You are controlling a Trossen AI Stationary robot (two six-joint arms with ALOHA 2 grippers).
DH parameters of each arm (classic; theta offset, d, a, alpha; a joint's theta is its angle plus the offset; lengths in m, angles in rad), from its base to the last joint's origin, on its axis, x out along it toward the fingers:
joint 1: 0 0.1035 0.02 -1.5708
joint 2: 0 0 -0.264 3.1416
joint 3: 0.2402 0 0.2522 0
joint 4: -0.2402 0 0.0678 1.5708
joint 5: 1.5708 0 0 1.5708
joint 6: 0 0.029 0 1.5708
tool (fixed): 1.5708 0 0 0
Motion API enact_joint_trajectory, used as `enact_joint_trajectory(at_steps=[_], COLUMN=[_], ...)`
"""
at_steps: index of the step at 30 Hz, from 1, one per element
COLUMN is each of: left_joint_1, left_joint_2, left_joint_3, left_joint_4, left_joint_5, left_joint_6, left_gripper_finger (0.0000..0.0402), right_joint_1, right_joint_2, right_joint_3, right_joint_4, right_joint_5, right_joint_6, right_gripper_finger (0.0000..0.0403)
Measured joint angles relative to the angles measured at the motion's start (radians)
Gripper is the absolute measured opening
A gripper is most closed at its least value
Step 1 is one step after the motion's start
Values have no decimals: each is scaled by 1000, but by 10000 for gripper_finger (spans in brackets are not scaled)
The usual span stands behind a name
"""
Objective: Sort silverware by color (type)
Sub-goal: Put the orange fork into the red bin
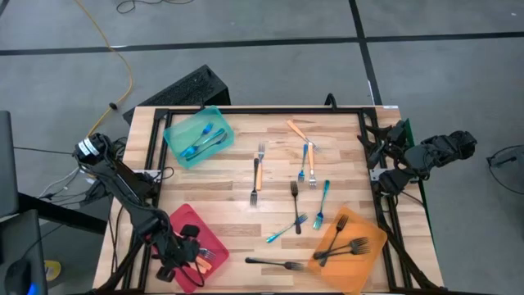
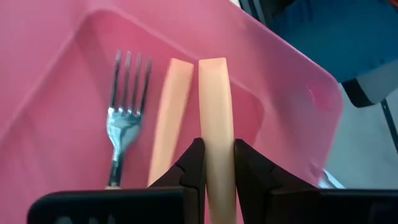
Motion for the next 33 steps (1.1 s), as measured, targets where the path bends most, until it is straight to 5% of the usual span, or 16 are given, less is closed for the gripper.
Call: enact_joint_trajectory(at_steps=[21, 33], left_joint_1=[-1, -1], left_joint_2=[0, 0], left_joint_3=[-172, -190], left_joint_4=[199, 236], left_joint_5=[23, -55], left_joint_6=[9, 45], left_gripper_finger=[38, 38], right_joint_1=[0, 0], right_joint_2=[0, 0], right_joint_3=[0, 0], right_joint_4=[0, 0], right_joint_5=[0, 0], right_joint_6=[0, 0], right_gripper_finger=[242, 242])
